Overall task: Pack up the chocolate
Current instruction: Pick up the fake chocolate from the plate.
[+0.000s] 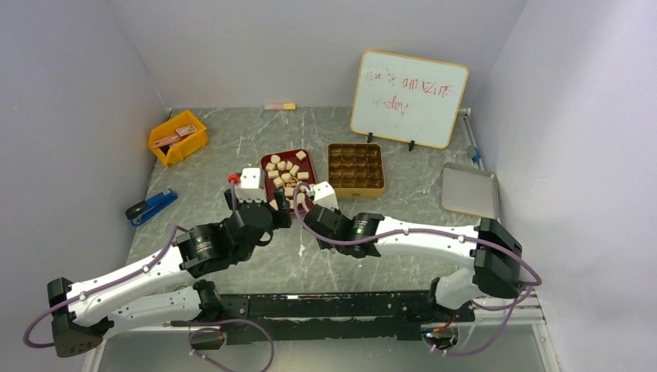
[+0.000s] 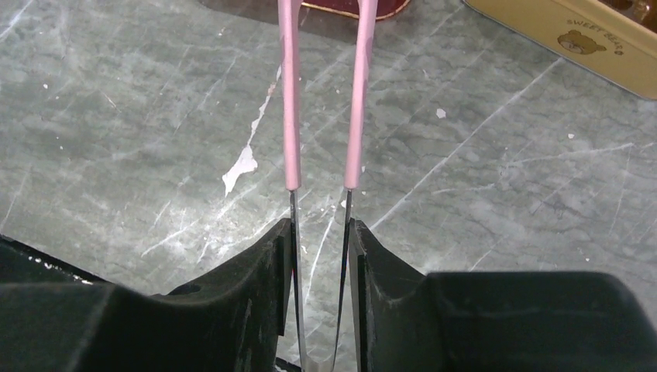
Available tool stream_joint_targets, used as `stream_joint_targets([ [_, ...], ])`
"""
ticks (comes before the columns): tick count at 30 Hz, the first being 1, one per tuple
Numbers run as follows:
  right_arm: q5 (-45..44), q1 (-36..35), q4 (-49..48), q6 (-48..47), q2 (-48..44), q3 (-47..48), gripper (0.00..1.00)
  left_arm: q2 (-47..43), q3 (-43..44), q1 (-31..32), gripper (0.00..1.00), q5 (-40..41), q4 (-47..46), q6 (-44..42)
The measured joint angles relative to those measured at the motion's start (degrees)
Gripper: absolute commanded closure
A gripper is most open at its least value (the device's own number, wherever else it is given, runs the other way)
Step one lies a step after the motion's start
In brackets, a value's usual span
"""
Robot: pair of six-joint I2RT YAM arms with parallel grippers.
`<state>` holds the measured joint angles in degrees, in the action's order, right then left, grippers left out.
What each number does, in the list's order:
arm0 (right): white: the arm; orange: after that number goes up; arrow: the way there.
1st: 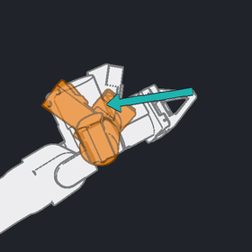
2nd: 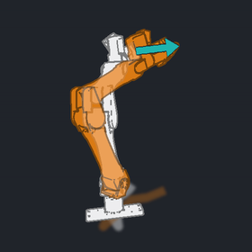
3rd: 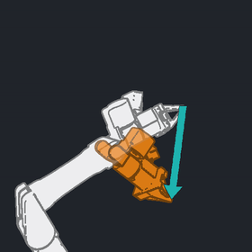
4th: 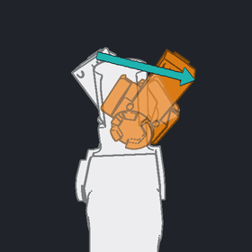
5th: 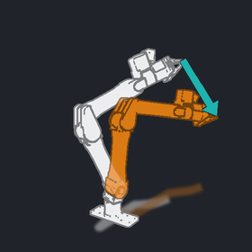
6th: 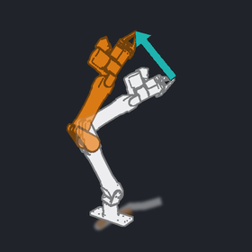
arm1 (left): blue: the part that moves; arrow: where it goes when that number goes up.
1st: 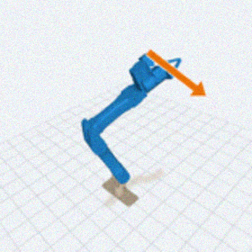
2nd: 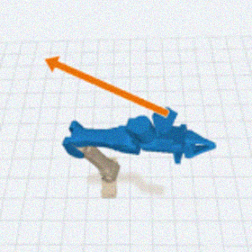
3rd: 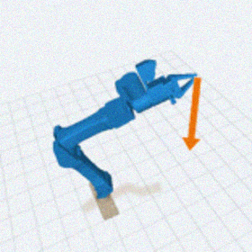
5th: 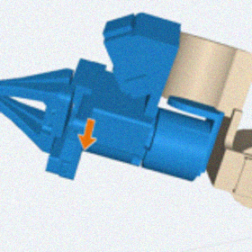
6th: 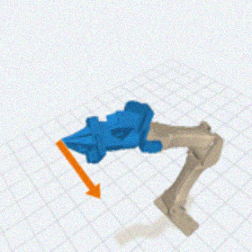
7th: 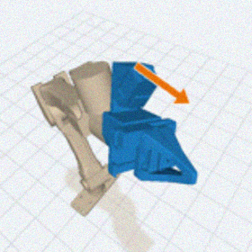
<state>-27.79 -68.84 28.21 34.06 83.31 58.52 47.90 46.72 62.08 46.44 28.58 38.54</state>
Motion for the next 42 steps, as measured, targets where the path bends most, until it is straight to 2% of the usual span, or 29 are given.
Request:
stream_joint_targets([
  [6,-0.2,0.0,1.6,-0.7,2.8,3.8,0.61,1.0,-0.8,0.0,0.1,0.1,-0.2,0.2],
  [16,-0.1,0.8,3.9,-2.0,7.5,9.0,0.6,-0.5,-1.4,0.0,0.1,2.0,0.0,1.2],
  [23,3.4,7.1,4.2,-4.1,10.1,10.6,0.62,-3.6,-1.3,0.0,0.1,4.5,0.0,1.4],
  [27,5.6,10.4,4.7,-5.9,13.6,14.3,0.69,-3.5,-1.0,0.0,0.1,5.1,0.0,1.4],
  [31,7.4,10.8,4.7,-7.1,15.9,16.7,0.72,-3.5,-1.0,0.0,0.1,5.7,0.0,1.4],
  [42,9.1,10.6,4.7,-7.6,16.1,16.9,0.7,-3.5,-1.0,0.0,0.09,6.3,0.0,1.2],
])
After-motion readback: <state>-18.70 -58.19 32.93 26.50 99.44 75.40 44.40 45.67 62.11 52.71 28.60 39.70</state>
